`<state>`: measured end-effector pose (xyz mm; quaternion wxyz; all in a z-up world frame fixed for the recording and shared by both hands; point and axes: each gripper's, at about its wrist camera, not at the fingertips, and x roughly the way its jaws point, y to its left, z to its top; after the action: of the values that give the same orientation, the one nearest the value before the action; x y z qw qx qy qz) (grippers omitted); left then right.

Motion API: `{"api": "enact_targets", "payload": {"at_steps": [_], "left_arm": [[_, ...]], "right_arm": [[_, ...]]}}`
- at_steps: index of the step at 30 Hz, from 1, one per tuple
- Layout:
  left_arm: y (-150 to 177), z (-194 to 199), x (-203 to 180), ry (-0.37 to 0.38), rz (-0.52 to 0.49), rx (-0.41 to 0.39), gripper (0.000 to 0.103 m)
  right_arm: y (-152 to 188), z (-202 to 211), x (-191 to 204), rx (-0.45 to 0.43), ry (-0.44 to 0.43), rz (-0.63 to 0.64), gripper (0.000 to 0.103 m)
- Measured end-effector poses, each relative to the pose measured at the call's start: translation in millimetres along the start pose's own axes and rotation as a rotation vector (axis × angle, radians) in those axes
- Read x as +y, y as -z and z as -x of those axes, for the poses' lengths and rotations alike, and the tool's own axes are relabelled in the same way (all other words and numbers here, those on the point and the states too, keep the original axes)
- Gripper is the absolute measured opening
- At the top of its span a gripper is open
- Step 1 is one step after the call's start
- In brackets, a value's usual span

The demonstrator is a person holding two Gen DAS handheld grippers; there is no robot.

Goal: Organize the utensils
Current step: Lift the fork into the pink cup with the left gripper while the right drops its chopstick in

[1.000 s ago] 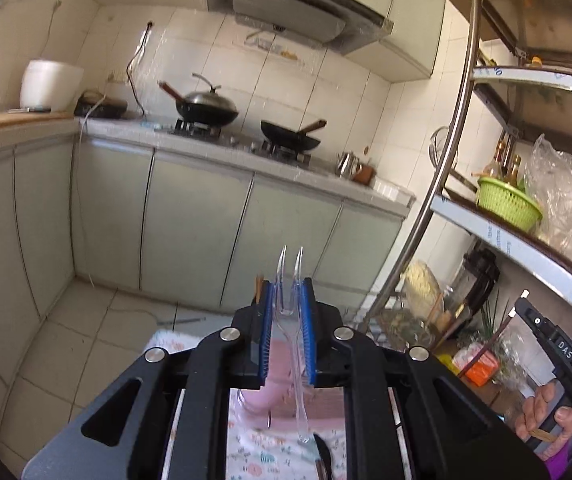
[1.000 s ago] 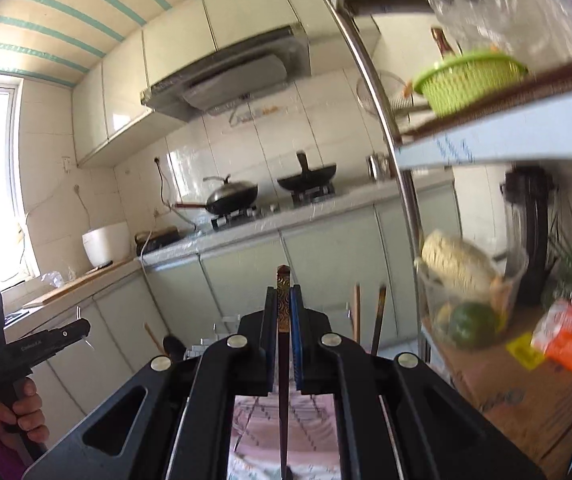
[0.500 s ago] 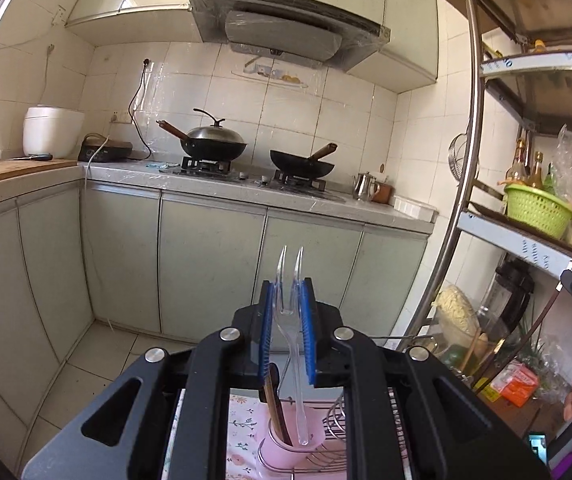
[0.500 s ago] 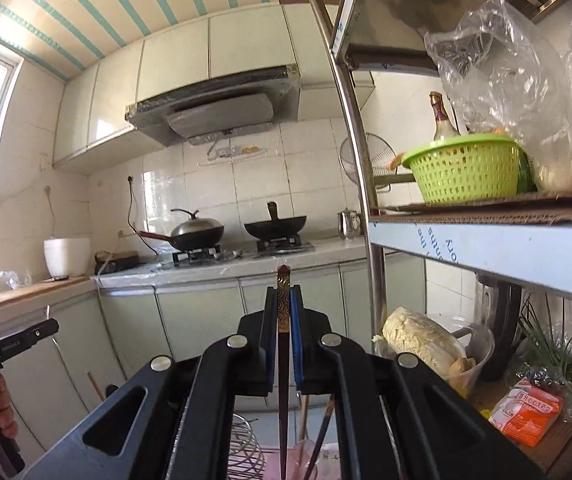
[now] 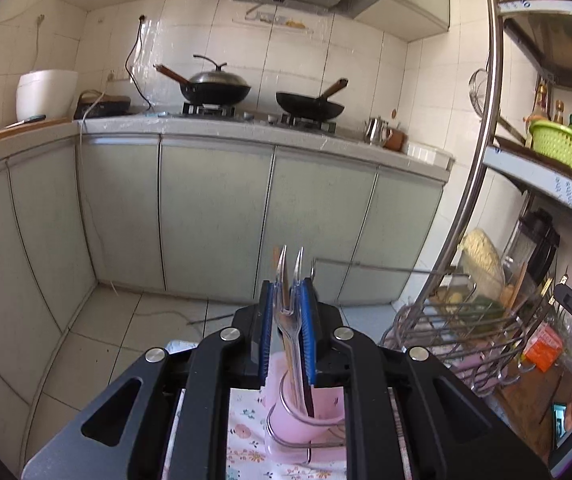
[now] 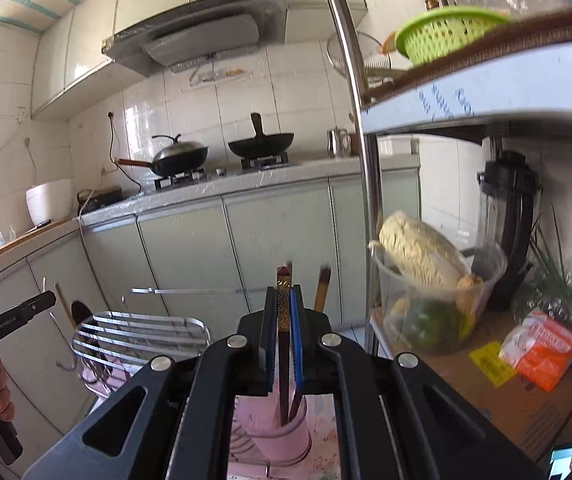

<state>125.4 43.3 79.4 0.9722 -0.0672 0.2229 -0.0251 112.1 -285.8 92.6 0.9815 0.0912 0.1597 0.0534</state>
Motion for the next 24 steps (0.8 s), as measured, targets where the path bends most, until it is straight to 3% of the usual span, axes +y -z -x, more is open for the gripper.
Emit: {"api": "enact_targets", "payload": {"at_steps": [7, 19, 21, 24], "left_arm": [[21.8, -20.0, 7.3, -0.007, 0.024, 0.068, 0.013], [42.9, -32.5, 10.1, 0.013, 0.068, 0.149, 0.014], [43.1, -30.8, 12.5, 0.015, 0.084, 0.162, 0.029], [38.8, -17.6, 18.9, 0.018, 0.117, 0.134, 0.036]], "right_arm": [[6.1, -2.5, 0.4, 0.005, -0.003, 0.005, 0.006], [32.3, -11.8, -6.0, 0.097, 0.004, -0.021, 0.007], [33.3, -11.9, -5.5, 0.121, -0.009, -0.017, 0.014], [28.5, -0.5, -7.7, 0.107, -0.027, -0.036, 0.022]]}}
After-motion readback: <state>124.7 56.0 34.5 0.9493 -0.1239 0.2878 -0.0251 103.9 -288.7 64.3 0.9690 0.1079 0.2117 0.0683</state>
